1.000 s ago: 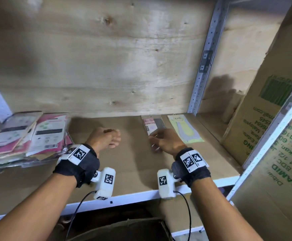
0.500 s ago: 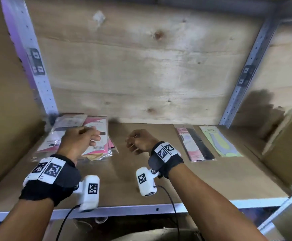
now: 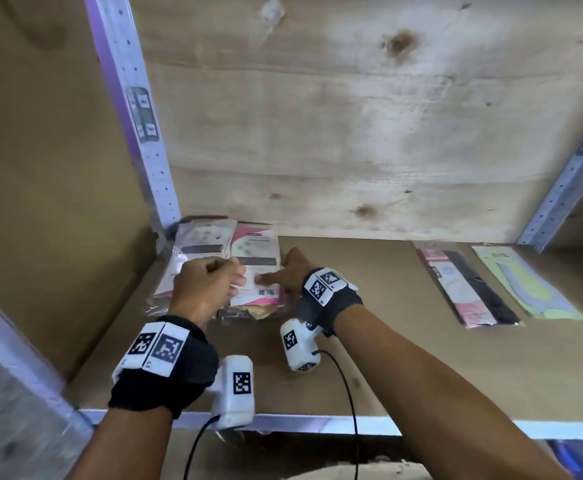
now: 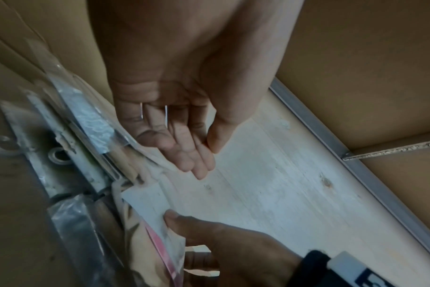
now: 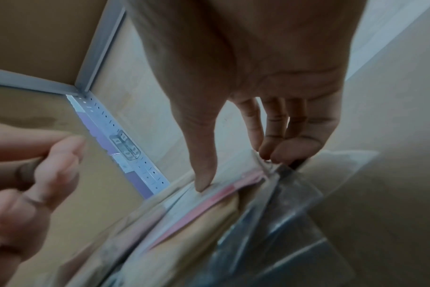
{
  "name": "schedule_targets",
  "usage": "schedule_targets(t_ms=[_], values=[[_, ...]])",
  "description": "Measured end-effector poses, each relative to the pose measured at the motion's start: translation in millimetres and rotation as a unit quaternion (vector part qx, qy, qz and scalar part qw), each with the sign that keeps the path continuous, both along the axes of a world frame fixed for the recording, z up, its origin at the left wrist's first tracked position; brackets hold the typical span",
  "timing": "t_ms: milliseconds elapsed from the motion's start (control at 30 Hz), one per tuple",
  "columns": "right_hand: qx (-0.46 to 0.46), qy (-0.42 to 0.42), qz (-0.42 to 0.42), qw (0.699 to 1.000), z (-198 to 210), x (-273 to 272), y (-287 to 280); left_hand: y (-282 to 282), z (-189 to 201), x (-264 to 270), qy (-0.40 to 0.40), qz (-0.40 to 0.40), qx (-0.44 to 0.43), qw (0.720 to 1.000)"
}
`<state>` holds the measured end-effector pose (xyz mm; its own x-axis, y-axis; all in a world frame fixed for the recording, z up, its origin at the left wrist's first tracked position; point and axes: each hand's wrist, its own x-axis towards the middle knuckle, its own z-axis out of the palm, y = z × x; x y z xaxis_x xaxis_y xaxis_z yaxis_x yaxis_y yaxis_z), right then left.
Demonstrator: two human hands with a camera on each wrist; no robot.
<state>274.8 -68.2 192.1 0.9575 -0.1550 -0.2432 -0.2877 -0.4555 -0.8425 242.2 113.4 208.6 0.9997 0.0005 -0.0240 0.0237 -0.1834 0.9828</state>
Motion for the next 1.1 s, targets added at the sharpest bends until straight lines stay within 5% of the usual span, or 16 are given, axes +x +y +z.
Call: schedule_targets(t_ms=[267,500,700,833,967,1100], values=[[0.0,0.027,0.027,0.999,11,-13,-29,-5,11,6,-0.011,0.024,0.027,0.999],[0.16,-0.007,0.012,0.987,38,-80,-69,-36,21,-6,0.044,-0.043,-0.015,0.998],[-0.013,-0.148,0.039,0.988,60,-139,-101,-79,33,-35,0.158,-0.165,-0.159,0.96],[-0.23,-0.261,0.072,0.935,55,-169,-114,-100,41,-40,0.203,-0.16,-0.283,0.924],[-0.318,-0.243,0.062,0.914,42,-186,-123,-125,34,-38,0.188,-0.132,-0.292,0.929],[-0.235,-0.162,0.083,0.955,40,-205,-153,-146,23,-35,0.162,-0.125,-0.229,0.952]])
